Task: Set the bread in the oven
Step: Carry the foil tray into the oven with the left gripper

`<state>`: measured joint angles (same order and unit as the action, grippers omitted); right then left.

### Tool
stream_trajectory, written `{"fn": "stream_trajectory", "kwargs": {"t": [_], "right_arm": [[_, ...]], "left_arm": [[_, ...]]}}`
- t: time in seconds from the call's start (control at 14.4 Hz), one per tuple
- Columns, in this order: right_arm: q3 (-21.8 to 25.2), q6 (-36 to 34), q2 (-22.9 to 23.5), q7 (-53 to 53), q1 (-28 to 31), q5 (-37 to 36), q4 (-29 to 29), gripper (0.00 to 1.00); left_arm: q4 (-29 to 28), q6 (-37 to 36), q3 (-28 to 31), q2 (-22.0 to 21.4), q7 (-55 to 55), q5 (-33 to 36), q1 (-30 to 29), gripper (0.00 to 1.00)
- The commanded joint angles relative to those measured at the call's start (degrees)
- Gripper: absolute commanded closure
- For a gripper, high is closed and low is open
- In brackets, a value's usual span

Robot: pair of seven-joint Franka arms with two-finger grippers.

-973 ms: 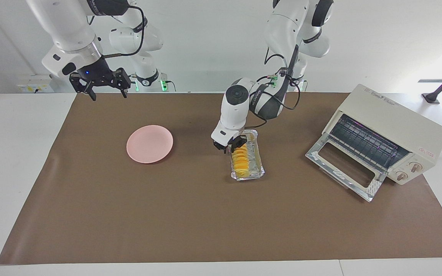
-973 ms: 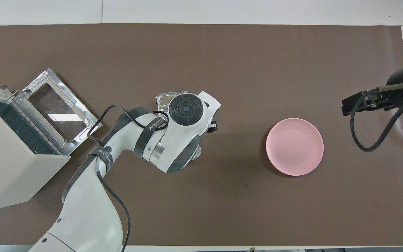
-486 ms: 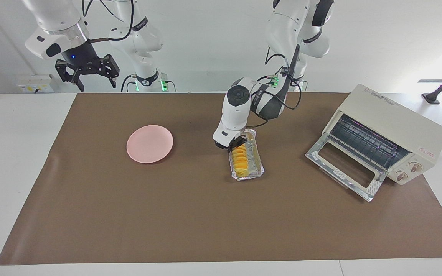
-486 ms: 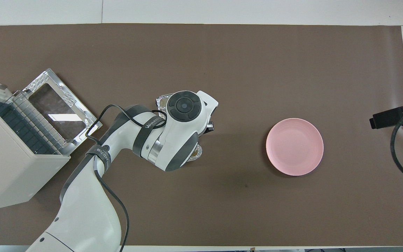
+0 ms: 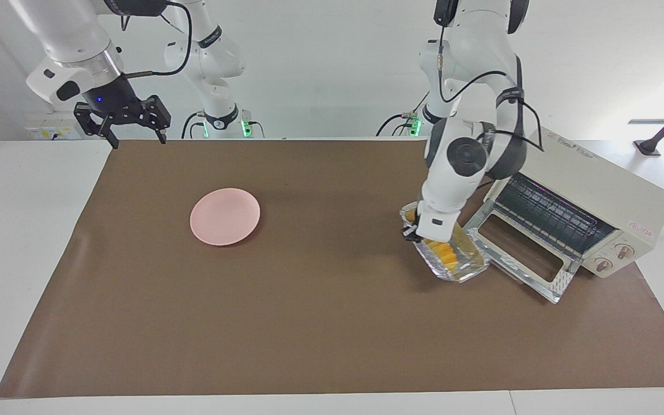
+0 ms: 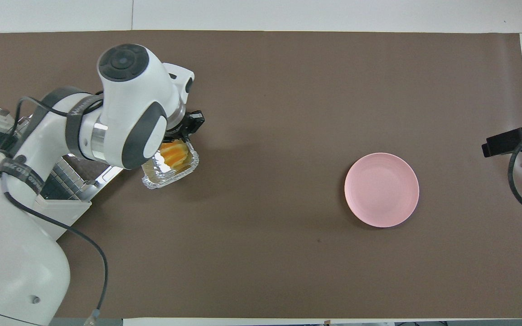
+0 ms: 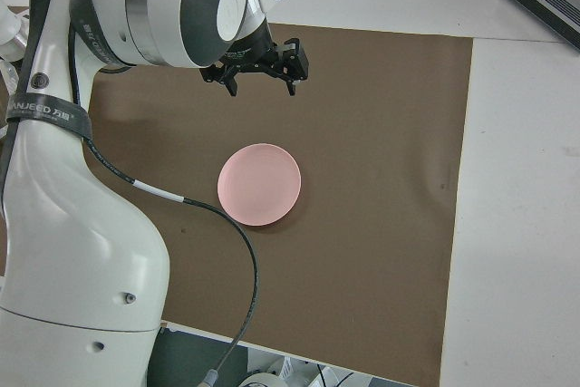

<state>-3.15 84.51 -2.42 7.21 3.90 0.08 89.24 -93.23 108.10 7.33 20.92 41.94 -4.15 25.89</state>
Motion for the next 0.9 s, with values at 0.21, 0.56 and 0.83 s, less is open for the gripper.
{"fn": "stream_trajectory", "kwargs": {"t": [0.21,0.56,0.83], "right_arm": [[0.3,0.3,-0.2,0.8,0.3,1.2,-0.2,0.0],[0.1,-0.4,-0.8,0.9,0.2,0.8,0.8,0.0],[0.1,-2.3,-1.0,1.0,0.3,0.8,0.8,0.0]], "left_arm": [[0.5,-3.6,8.8,-1.0,0.6,2.2,0.7,1.0],[2.7,-7.3,10.7,-0.7,-1.9,7.2,-3.8,1.0],[1.7,-9.2,10.7,-1.1,-5.2,7.5,-6.7,1.0]]}}
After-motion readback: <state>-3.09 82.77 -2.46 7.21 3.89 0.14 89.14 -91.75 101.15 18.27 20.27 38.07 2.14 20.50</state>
